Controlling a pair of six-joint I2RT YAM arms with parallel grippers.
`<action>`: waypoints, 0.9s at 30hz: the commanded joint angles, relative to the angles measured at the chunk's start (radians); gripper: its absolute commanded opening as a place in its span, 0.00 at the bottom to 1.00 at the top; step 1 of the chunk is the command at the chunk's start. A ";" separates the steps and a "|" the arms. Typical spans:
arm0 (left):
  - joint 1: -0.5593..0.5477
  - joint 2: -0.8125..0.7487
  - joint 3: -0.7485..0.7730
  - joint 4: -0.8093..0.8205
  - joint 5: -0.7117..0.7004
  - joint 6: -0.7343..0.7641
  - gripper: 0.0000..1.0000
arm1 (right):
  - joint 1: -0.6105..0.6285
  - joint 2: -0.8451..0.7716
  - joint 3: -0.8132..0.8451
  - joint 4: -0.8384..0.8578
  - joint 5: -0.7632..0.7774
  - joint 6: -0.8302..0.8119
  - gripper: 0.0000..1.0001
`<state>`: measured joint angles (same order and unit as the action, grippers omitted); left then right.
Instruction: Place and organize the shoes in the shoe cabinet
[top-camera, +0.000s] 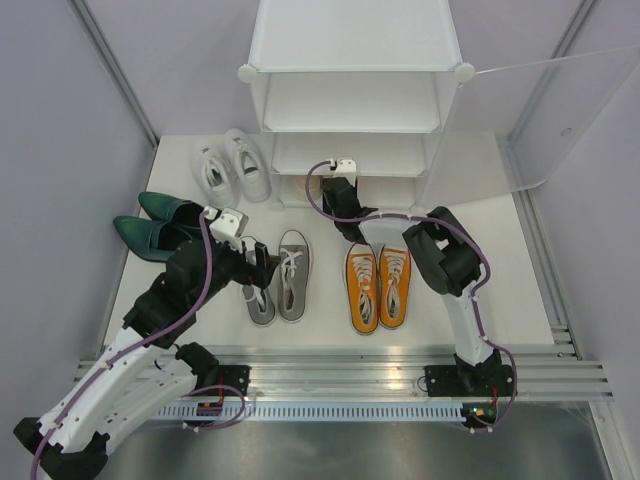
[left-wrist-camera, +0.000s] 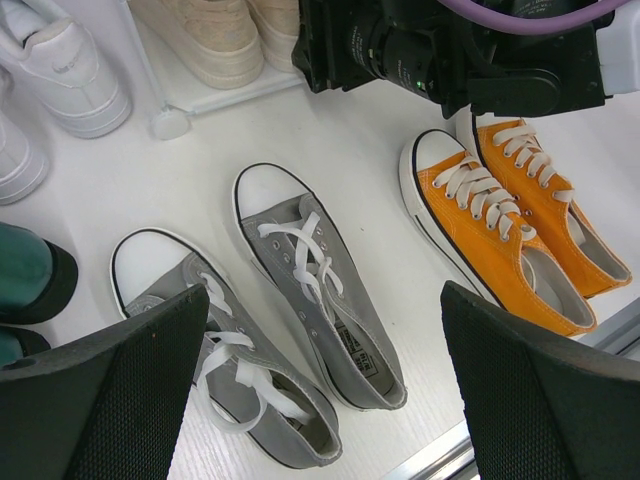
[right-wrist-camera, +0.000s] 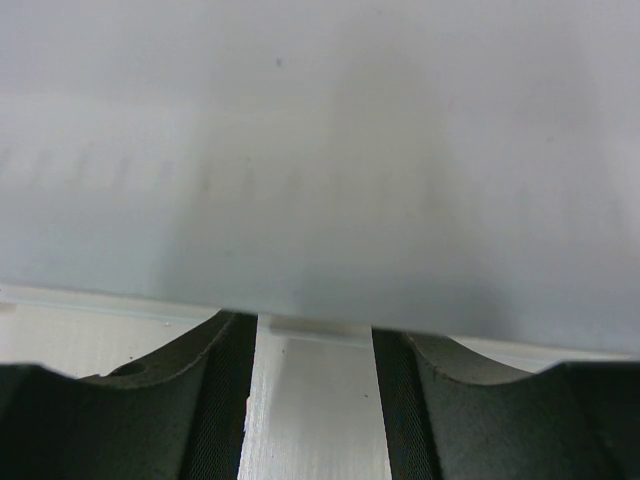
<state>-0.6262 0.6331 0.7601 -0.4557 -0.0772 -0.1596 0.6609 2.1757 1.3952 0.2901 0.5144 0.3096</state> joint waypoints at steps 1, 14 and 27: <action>-0.007 0.000 0.041 0.014 0.016 0.034 1.00 | -0.006 0.015 0.054 0.063 -0.033 -0.007 0.52; -0.007 0.002 0.042 0.012 0.019 0.034 1.00 | 0.009 0.022 0.071 0.077 -0.100 -0.014 0.53; -0.007 0.000 0.042 0.012 0.024 0.034 1.00 | 0.071 0.036 0.116 0.061 -0.111 0.014 0.53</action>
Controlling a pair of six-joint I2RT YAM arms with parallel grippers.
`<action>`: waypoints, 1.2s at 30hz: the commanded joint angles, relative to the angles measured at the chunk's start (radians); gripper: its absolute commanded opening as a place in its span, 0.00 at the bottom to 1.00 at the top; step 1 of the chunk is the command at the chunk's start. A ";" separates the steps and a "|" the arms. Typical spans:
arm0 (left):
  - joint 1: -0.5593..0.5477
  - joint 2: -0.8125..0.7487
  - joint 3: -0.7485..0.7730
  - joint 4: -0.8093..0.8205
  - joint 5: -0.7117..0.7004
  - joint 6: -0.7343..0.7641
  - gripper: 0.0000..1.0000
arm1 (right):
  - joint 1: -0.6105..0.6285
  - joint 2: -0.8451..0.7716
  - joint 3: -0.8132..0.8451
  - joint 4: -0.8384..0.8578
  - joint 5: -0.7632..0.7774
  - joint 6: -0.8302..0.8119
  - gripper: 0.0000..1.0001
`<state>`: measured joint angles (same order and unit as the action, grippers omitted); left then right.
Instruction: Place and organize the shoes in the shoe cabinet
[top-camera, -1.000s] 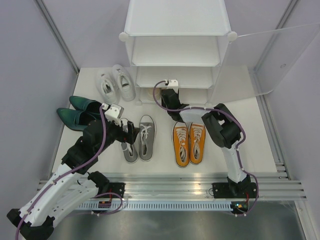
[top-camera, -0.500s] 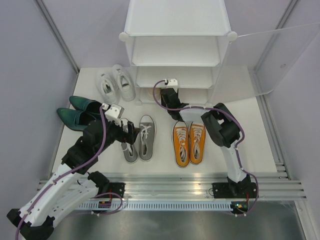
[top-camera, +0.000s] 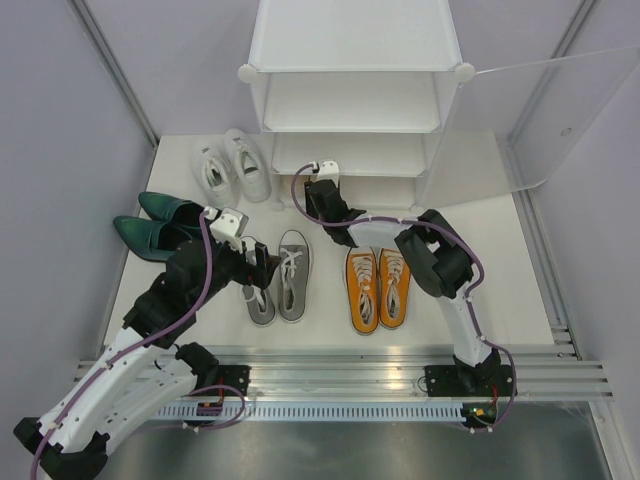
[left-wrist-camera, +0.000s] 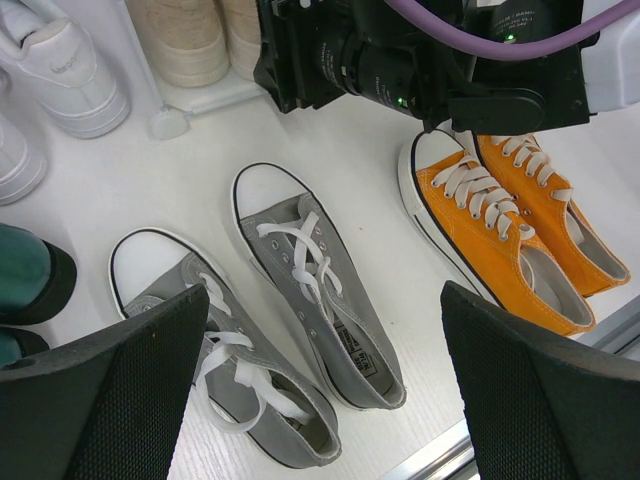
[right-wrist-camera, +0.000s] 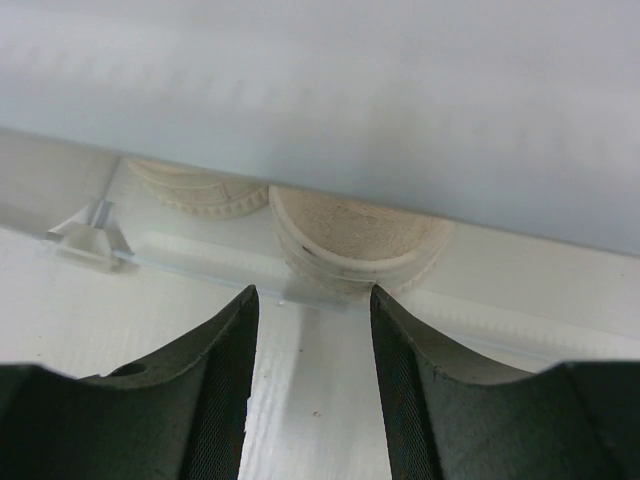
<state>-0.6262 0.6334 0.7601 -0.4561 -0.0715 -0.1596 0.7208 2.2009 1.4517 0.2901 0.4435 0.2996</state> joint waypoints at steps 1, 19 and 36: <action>-0.007 -0.001 0.042 0.013 0.018 0.032 1.00 | 0.011 0.011 0.062 0.058 -0.040 0.027 0.53; -0.007 0.002 0.044 0.013 0.025 0.031 0.99 | -0.043 -0.026 0.012 0.026 0.015 -0.008 0.54; -0.007 0.002 0.044 0.013 0.032 0.032 1.00 | -0.066 -0.081 -0.106 0.182 -0.072 -0.082 0.61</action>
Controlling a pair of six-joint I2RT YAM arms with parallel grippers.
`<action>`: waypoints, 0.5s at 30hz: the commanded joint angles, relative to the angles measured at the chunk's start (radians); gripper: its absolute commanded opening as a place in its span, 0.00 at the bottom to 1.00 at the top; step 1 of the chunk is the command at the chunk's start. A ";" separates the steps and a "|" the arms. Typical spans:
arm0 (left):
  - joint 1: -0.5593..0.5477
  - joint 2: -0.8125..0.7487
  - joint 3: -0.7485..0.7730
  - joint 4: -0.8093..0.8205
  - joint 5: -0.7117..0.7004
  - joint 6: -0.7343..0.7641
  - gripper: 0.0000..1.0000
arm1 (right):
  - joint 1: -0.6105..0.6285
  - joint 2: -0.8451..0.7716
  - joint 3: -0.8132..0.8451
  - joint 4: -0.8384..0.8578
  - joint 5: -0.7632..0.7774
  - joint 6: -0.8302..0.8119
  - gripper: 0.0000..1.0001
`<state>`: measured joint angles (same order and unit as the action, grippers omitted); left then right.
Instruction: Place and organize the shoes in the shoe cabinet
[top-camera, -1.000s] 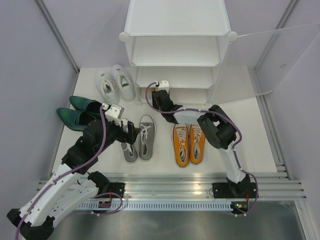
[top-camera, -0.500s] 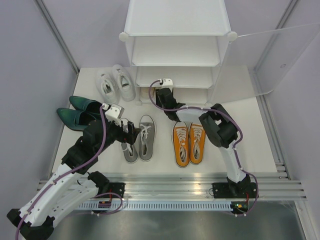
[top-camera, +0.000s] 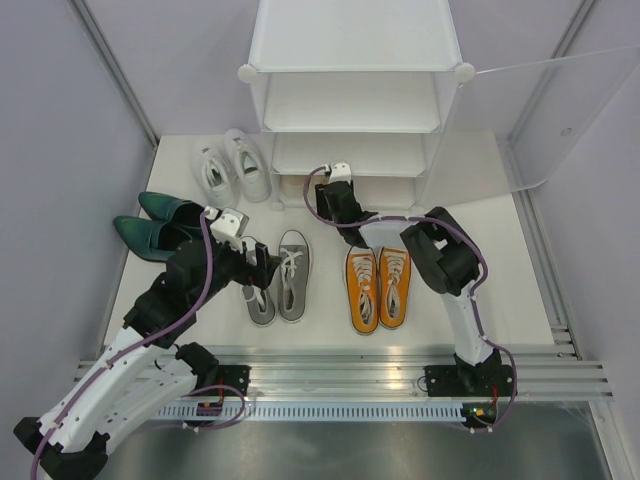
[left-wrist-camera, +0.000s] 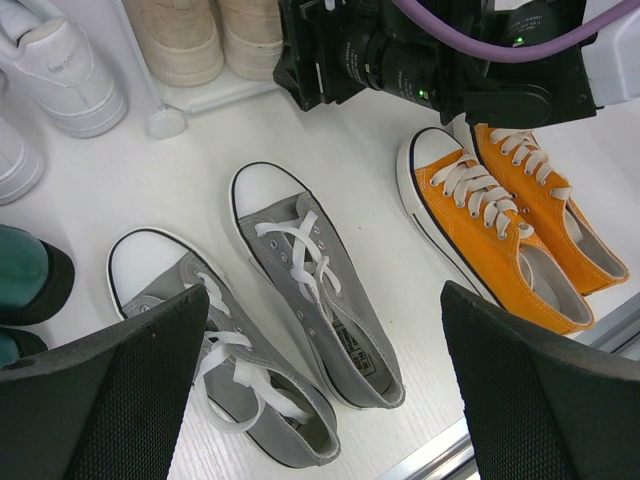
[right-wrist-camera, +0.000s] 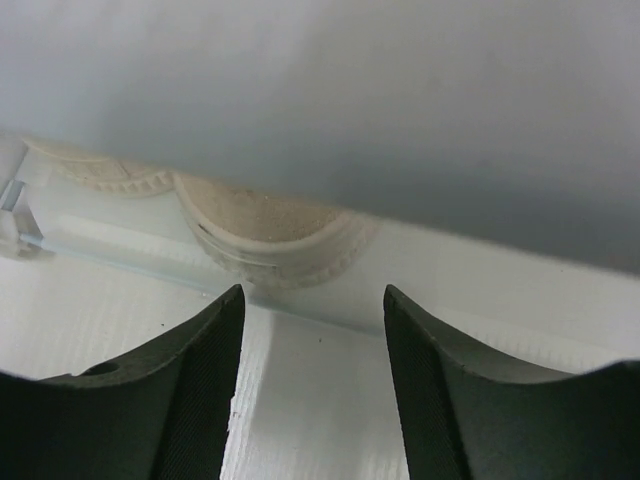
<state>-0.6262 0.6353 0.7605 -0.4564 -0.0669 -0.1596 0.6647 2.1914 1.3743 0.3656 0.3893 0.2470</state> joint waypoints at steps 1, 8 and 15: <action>-0.007 0.001 0.043 0.015 0.027 0.032 1.00 | -0.010 -0.074 -0.037 0.111 -0.029 -0.034 0.63; -0.007 -0.002 0.045 0.013 0.026 0.032 1.00 | -0.007 -0.160 -0.110 0.134 -0.073 -0.045 0.68; -0.007 -0.013 0.046 0.010 -0.007 0.034 1.00 | -0.007 -0.338 -0.244 0.037 -0.118 0.000 0.72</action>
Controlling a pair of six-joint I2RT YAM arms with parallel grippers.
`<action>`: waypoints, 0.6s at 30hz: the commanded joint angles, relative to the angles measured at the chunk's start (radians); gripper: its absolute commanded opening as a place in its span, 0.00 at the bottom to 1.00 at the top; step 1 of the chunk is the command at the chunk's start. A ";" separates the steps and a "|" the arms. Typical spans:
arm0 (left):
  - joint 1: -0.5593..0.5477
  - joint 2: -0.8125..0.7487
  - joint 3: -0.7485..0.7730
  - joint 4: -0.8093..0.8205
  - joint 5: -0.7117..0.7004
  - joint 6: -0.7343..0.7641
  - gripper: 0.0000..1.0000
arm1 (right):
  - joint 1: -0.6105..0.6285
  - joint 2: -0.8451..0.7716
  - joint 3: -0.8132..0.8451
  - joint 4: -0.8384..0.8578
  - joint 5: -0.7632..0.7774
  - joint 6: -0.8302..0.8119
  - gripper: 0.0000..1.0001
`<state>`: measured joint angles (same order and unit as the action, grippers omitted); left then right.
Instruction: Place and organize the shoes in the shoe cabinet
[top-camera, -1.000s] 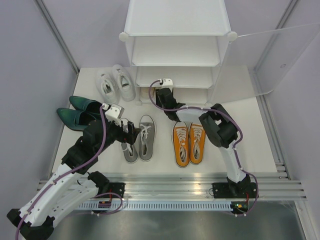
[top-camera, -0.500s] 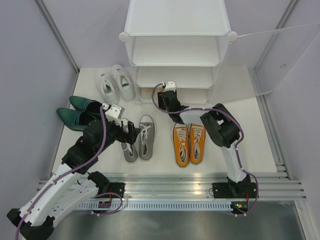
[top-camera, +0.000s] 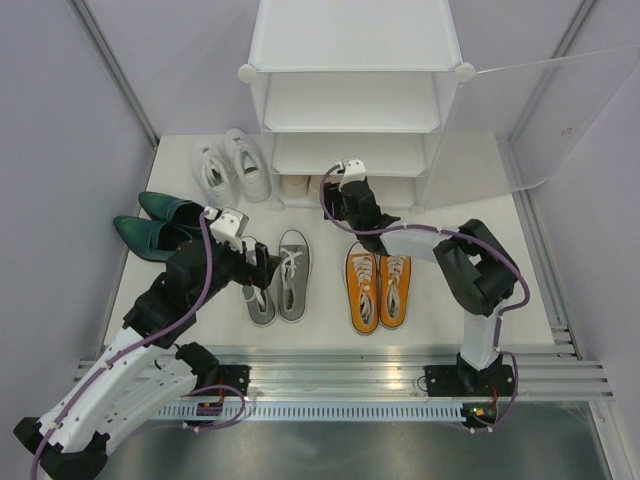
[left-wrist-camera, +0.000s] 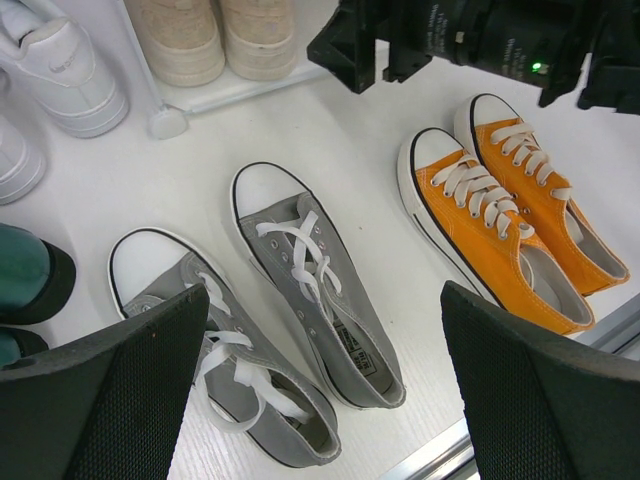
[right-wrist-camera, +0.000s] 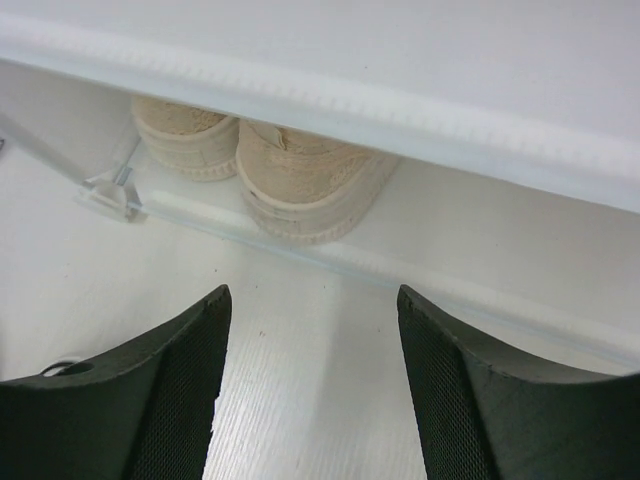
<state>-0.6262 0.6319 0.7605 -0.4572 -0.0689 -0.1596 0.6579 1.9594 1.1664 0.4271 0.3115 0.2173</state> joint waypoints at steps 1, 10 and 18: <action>-0.007 -0.014 0.046 0.011 -0.011 0.034 1.00 | 0.000 -0.125 -0.056 -0.051 -0.043 0.051 0.72; -0.006 -0.032 0.040 0.009 -0.132 0.023 1.00 | 0.000 -0.413 -0.218 -0.299 0.044 0.224 0.76; -0.006 -0.035 0.036 0.011 -0.187 0.022 0.95 | 0.002 -0.655 -0.381 -0.392 0.051 0.326 0.78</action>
<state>-0.6262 0.6010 0.7605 -0.4625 -0.2123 -0.1600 0.6582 1.3762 0.8371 0.0826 0.3569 0.4751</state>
